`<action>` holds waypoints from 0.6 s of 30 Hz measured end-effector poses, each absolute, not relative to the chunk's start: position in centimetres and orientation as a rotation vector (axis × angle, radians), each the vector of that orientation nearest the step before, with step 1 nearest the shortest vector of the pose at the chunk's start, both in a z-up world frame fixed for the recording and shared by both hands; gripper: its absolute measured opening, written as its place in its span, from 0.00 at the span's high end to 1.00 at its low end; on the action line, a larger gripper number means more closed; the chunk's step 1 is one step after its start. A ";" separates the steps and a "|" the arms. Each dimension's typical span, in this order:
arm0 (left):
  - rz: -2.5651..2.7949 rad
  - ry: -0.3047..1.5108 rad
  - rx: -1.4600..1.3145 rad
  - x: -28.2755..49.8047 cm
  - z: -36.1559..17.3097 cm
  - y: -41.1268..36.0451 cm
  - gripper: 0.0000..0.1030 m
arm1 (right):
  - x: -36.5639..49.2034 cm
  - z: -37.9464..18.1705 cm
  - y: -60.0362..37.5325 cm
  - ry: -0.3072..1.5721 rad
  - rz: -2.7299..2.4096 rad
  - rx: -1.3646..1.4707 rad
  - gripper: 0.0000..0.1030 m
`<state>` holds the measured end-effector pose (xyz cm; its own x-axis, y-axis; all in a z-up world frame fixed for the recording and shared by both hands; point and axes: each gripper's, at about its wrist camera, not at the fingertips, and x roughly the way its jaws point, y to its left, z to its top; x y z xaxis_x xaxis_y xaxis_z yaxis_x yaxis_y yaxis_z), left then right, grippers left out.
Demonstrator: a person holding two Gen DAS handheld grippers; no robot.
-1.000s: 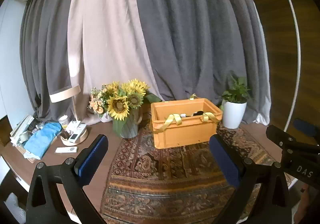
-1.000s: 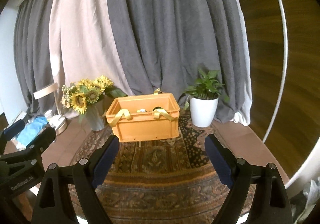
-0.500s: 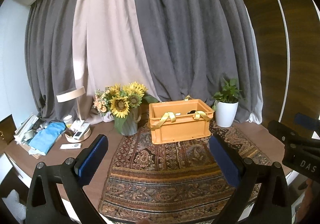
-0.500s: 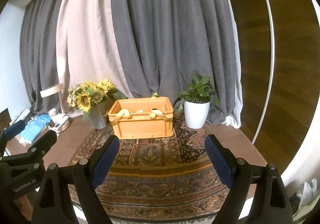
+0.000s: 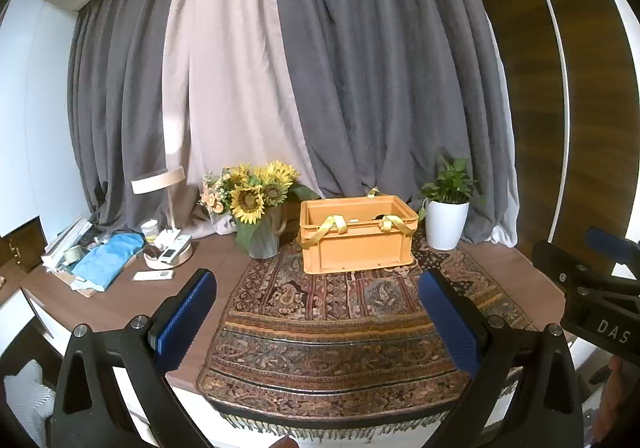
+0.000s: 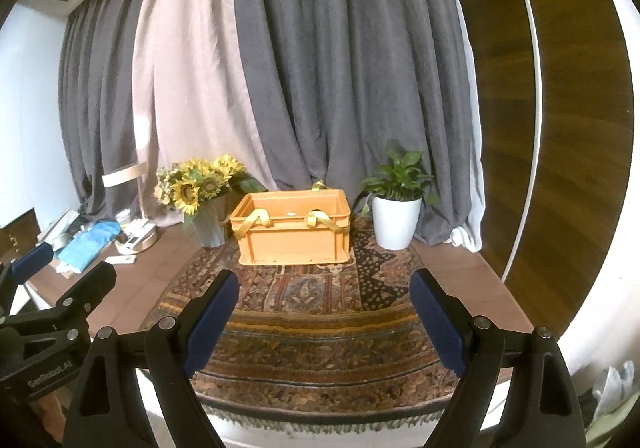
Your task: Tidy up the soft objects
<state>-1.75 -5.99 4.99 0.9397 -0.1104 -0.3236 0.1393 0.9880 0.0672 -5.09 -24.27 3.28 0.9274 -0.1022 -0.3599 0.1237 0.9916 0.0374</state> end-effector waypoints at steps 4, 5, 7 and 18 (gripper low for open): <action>-0.117 0.333 0.088 -2.6 4.9 -5.9 0.00 | -5.9 3.2 -24.1 0.366 -0.112 0.059 0.15; -0.118 0.334 0.087 -2.8 4.8 -5.8 0.00 | -6.1 3.2 -24.1 0.365 -0.111 0.058 0.15; -0.117 0.335 0.087 -3.1 4.8 -5.8 0.00 | -6.5 3.2 -24.0 0.362 -0.111 0.057 0.15; -0.115 0.318 0.089 -4.9 5.1 -6.3 0.00 | -7.7 3.2 -24.0 0.362 -0.114 0.056 0.15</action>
